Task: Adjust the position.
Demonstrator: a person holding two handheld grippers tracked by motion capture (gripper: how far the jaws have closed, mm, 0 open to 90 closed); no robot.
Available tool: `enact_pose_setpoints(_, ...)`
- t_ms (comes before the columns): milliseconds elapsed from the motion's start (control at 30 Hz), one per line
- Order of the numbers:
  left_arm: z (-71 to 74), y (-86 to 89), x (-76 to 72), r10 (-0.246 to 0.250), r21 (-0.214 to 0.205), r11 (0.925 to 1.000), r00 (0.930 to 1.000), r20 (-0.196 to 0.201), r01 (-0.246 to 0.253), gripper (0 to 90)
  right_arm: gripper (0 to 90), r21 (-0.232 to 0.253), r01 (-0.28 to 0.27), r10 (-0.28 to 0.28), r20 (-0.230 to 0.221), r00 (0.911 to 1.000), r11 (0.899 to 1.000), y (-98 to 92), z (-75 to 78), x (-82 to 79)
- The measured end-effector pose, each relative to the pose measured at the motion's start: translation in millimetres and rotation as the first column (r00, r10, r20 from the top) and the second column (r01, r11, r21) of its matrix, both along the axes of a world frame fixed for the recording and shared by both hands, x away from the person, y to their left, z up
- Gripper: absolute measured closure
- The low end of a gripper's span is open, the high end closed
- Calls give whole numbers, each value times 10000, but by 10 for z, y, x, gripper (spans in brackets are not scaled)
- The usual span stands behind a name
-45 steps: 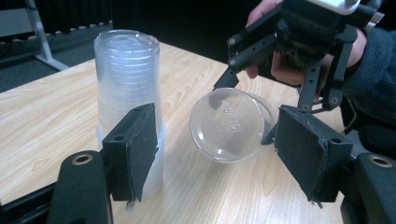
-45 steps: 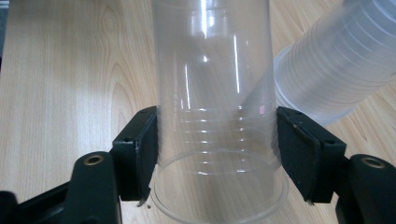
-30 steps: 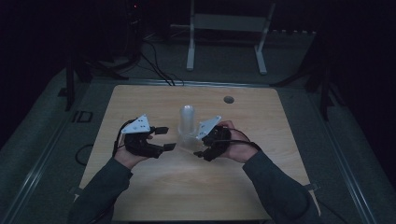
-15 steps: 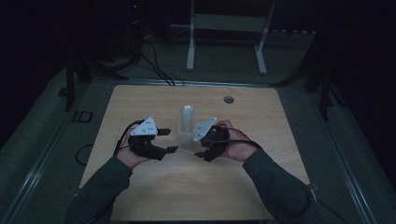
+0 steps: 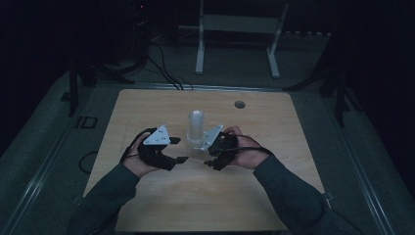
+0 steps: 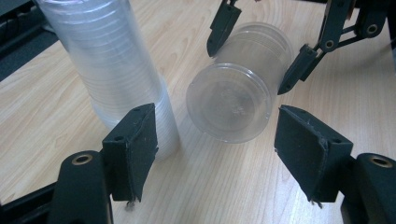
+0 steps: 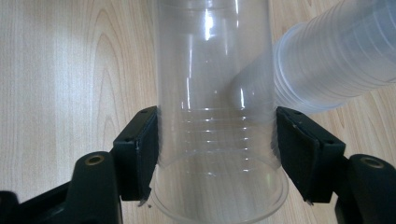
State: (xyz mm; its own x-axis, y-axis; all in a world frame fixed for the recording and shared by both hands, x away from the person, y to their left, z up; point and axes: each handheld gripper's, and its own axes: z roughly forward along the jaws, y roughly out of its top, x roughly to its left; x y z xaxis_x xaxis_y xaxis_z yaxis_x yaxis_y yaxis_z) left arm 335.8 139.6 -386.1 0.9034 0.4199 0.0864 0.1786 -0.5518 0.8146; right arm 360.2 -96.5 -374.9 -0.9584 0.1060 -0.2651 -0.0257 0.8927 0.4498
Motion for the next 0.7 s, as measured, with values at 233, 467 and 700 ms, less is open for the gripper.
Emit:
enact_pose_setpoints(233,-12,-60,-8,-57,369,9993,10000,67,55,298,336,-345,-168,173,162,9997,9993,43,2,-22)
enact_pose_setpoints(467,-9,-115,-10,-145,839,9964,9998,168,131,298,336,-751,-227,254,355,9990,9969,85,-12,-43)
enact_pose_setpoints(700,-19,-167,-20,-181,1390,9902,9995,247,145,298,336,-918,-239,276,393,9988,9955,115,-8,-42)
